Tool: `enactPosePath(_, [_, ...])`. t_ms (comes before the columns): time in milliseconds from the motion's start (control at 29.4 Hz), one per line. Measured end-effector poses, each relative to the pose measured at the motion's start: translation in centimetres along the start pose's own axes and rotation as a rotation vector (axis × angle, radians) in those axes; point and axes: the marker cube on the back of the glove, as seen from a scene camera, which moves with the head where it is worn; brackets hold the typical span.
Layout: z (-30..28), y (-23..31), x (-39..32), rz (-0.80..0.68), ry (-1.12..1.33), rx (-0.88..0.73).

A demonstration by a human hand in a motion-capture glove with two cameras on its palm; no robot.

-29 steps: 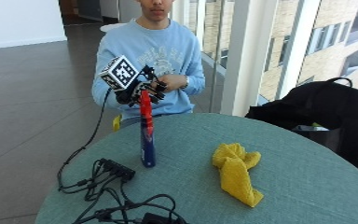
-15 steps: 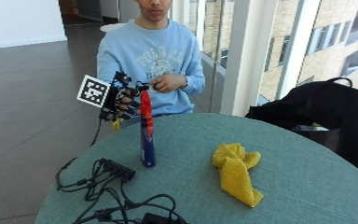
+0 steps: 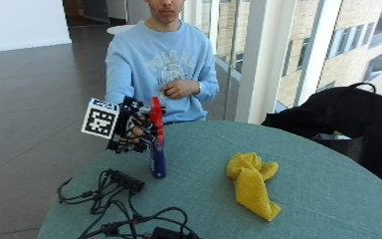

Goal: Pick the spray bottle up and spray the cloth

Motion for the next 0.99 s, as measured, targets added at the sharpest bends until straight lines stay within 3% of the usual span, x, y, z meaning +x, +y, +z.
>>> enactPosePath(238, [1.6, -2.0, 0.9, 0.022, -0.056, -0.009])
enactPosePath(715, [4.3, -2.5, 1.2, -0.009, 0.001, 0.152])
enactPosePath(988, [4.3, -3.2, -0.5, -0.045, 0.046, 0.024])
